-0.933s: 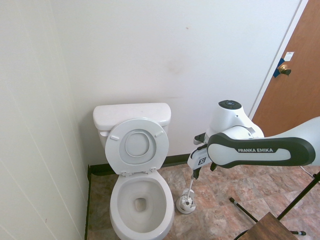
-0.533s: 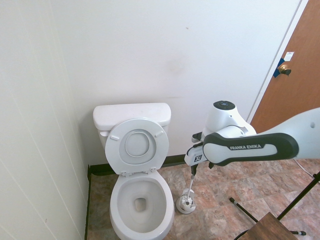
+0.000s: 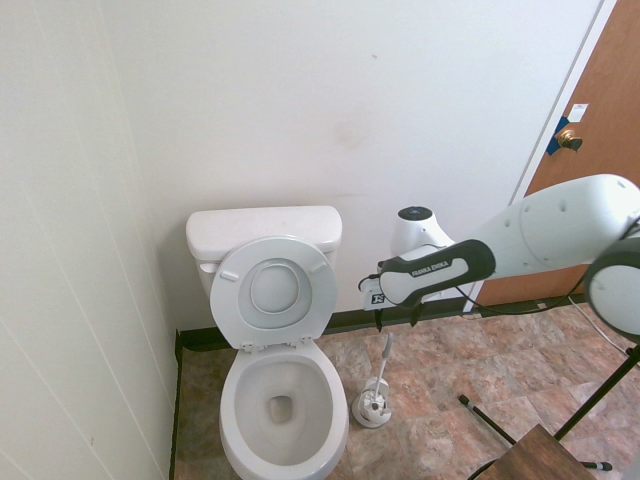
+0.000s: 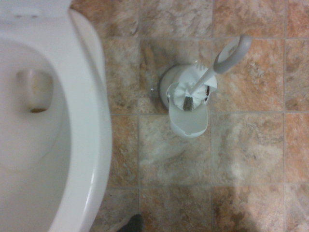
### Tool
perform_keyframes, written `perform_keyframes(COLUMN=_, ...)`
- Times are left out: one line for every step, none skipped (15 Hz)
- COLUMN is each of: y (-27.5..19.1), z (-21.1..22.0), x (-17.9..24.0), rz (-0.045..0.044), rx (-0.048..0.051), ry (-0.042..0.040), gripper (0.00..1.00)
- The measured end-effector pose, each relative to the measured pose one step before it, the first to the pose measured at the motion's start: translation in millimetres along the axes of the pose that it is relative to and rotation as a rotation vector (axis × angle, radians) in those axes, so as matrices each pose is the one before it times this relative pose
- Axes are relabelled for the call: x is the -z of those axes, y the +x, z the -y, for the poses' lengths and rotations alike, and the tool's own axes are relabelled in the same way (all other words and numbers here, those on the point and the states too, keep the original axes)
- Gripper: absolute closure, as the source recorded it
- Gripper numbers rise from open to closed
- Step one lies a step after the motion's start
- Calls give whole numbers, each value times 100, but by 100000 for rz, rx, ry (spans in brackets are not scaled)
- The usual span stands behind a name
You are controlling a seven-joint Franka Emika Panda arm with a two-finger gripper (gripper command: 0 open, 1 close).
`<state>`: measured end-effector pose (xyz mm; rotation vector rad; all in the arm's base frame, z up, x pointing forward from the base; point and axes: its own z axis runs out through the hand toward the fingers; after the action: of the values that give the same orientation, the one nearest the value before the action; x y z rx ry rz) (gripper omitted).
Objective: Clean the toilet
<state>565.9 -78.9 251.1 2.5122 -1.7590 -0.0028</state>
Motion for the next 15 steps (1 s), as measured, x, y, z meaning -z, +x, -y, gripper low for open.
perform_keyframes(y=1307, z=1015, x=-1525, rz=1081, rx=-2845, ry=-458, gripper=0)
perform_keyframes(y=1338, z=1116, x=-1427, rz=1214, rx=-2906, ry=-111, gripper=0)
perform_keyframes(y=1252, z=991, x=-1271, rz=1419, rx=-2477, ry=-226, gripper=0)
perform_keyframes(y=1263, z=964, x=-1302, rz=1116, rx=-1978, ry=-382, gripper=0)
perform_keyframes(y=1119, z=862, x=-1193, rz=893, rx=-1757, ry=-521, gripper=0)
perform_keyframes(y=1044, z=716, x=-1100, rz=640, rx=-1640, ry=-716, gripper=0)
perform_keyframes(y=891, z=554, x=-1087, rz=588, rx=-1590, ry=-1149, gripper=0)
perform_keyframes(y=808, z=463, x=-1236, rz=476, rx=-1263, ry=-1673, gripper=0)
perform_keyframes(y=746, z=454, x=-1236, rz=639, rx=-1343, ry=-1228, gripper=0)
perform_keyframes(y=603, z=373, x=-1076, rz=659, rx=-1027, ry=-1093, gripper=0)
perform_keyframes(y=646, z=311, x=-1121, rz=721, rx=-1232, ry=-822, gripper=0)
perform_keyframes(y=700, z=226, x=-1311, rz=723, rx=-1207, ry=-742, gripper=0)
perform_keyframes(y=756, z=193, x=-1278, rz=747, rx=-1200, ry=-379, gripper=0)
perform_keyframes(y=725, z=177, x=-1282, rz=744, rx=-1015, ry=-397, gripper=0)
perform_keyframes(y=584, z=227, x=-1193, rz=966, rx=-879, ry=-173, gripper=0)
